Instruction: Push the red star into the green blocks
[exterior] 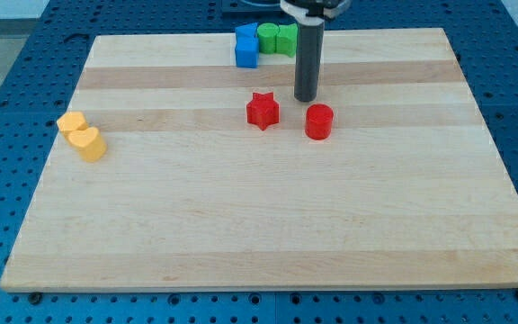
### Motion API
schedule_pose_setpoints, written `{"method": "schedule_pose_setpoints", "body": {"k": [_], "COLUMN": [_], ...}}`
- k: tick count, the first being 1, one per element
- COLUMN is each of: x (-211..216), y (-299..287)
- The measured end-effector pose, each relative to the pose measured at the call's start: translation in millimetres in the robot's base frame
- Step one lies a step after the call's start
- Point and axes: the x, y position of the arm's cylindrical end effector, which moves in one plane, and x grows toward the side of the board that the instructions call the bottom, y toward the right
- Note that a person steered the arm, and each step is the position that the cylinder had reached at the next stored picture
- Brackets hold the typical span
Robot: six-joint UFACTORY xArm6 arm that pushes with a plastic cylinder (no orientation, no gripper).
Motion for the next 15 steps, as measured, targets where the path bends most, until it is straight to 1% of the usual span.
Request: {"method": "schedule_pose_setpoints", "body": {"k": [2,3,4,5,6,7,8,9,10,11,12,13,15], "x": [55,70,55,47,72,75,38,-2,-8,11,23,22,-38], "y": [-7,-33,-47,-48,-64,-99,-100,-71,-66,-73,-55,-21,-18]}}
